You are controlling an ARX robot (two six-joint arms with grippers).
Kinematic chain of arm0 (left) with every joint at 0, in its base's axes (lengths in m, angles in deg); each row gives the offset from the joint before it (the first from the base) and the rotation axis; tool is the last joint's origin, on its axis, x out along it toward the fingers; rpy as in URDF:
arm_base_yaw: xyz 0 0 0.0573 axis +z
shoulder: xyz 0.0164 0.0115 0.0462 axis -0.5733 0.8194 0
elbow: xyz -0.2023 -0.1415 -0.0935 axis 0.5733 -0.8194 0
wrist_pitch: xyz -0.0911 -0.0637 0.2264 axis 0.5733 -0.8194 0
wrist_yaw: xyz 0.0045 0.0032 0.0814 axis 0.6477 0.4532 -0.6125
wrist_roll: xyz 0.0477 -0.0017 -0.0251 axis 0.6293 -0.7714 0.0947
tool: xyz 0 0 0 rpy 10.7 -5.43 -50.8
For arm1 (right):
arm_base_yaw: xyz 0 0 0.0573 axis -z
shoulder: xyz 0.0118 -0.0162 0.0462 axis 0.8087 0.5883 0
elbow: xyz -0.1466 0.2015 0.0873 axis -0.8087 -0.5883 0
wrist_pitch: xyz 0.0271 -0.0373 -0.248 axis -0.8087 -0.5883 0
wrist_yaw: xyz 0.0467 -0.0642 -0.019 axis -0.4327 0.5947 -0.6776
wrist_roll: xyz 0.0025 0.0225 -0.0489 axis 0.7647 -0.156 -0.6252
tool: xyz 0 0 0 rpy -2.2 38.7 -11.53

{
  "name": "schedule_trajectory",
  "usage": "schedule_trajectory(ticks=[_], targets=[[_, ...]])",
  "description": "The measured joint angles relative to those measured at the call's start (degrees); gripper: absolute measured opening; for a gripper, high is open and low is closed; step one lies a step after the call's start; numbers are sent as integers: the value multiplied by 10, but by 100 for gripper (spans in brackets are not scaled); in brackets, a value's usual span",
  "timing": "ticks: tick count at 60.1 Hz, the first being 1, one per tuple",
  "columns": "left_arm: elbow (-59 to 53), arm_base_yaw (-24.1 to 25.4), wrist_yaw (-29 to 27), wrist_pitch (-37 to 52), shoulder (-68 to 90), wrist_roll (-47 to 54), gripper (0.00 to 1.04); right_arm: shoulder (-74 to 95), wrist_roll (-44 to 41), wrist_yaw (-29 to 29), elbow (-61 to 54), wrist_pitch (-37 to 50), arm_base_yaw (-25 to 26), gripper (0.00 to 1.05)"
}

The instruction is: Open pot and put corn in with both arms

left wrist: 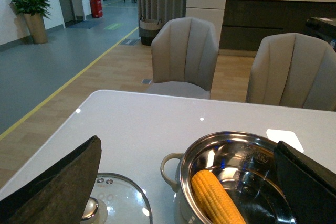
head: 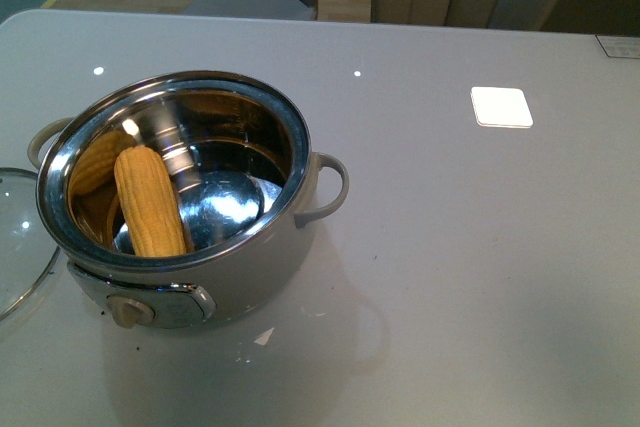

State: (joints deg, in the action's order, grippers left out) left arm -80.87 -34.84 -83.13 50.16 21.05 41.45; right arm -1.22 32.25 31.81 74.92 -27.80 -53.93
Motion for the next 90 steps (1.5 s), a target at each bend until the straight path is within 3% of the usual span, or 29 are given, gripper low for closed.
schedule_trajectory(ticks=[25,32,53,79,83,86,90], targets=[[0,0,0,0,0,0,98,-79,0,0,0,-79,0,2],[0,0,0,0,0,0,98,-161,0,0,0,-174,0,2],[0,0,0,0,0,0,98,-177,0,0,0,-179,0,2],[0,0,0,0,0,0,98,-177,-1,0,0,-179,0,76],[0,0,0,0,0,0,98,-177,-1,0,0,-179,0,91],[0,0,0,0,0,0,98,-177,-1,0,0,-179,0,97],[0,0,0,0,0,0,98,-177,-1,0,0,-179,0,96]])
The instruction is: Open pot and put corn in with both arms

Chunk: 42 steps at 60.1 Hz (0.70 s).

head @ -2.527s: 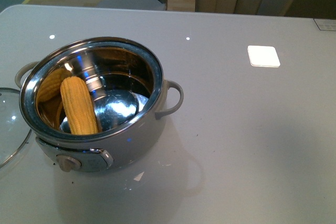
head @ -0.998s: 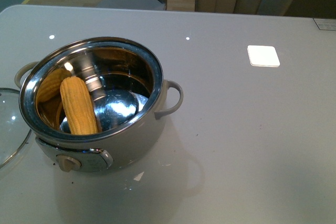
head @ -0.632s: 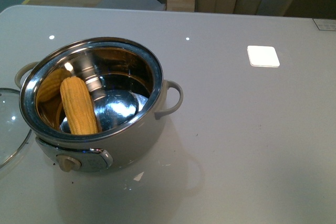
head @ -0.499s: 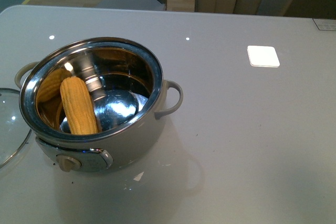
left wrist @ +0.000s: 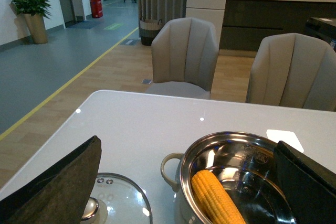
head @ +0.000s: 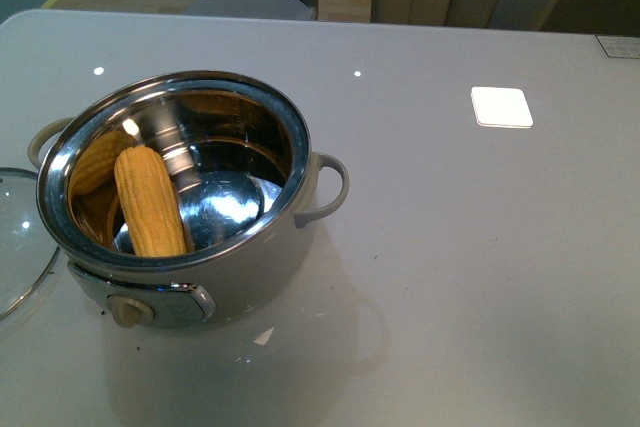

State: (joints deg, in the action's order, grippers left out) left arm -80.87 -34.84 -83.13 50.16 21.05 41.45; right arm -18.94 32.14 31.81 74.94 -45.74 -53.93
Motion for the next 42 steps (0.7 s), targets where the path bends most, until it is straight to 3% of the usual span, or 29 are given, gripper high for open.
schedule_trajectory(ticks=[42], targets=[[0,0,0,0,0,0,98,0,0,0,0,0,0,96]])
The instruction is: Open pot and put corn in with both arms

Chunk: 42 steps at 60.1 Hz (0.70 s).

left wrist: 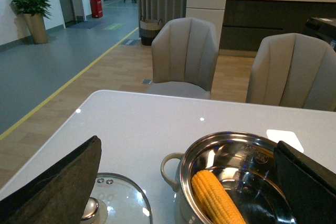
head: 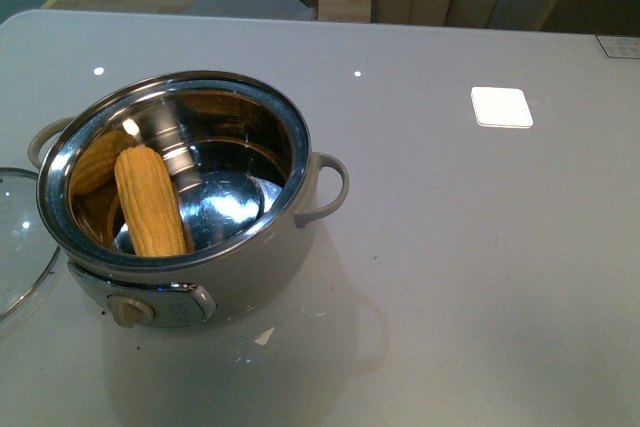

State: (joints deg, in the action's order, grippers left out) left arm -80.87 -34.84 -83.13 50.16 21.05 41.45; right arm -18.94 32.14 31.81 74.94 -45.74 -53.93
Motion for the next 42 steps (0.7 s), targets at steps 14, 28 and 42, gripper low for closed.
schedule_trajectory(ticks=[14,28,42], targets=[[0,0,0,0,0,0,98,0,0,0,0,0,0,96],[0,0,0,0,0,0,98,0,0,0,0,0,0,96],[0,0,0,0,0,0,98,0,0,0,0,0,0,96]])
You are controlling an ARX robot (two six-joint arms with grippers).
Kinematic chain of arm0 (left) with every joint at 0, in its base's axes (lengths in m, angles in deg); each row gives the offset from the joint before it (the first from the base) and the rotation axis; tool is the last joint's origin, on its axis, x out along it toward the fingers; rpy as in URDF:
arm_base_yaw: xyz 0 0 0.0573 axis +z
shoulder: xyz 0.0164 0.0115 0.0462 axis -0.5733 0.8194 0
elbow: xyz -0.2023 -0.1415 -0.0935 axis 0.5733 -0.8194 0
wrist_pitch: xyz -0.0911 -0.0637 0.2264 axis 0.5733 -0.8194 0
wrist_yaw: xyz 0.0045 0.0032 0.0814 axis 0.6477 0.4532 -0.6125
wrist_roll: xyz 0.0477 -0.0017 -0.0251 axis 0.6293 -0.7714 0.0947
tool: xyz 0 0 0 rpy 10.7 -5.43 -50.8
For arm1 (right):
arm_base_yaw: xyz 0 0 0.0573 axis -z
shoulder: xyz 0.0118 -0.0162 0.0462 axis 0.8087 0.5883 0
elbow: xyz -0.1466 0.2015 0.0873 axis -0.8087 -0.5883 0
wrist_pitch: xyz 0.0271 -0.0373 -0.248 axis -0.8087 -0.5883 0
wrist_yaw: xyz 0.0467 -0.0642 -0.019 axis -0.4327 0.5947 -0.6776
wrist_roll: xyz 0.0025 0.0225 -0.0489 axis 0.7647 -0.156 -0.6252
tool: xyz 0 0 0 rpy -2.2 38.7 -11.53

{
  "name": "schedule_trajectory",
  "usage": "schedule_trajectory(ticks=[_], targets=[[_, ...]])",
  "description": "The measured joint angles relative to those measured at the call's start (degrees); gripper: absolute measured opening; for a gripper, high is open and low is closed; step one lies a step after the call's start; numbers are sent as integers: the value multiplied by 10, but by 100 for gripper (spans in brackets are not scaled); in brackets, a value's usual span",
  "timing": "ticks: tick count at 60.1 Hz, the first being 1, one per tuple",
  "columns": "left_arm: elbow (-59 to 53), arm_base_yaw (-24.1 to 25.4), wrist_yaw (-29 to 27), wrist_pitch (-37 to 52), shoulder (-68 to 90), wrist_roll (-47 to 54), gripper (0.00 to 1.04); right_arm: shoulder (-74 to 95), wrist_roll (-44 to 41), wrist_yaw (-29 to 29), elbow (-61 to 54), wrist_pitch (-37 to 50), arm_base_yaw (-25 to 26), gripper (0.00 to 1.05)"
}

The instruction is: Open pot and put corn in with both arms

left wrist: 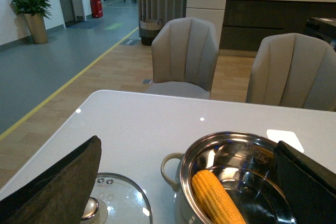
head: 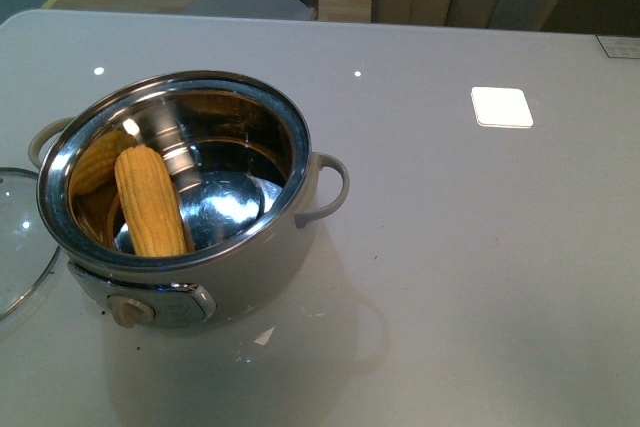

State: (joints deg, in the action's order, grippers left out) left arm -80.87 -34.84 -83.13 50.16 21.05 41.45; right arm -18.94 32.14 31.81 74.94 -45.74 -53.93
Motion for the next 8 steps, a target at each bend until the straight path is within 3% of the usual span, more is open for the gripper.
schedule_trajectory(ticks=[8], targets=[[0,0,0,0,0,0,98,0,0,0,0,0,0,96]])
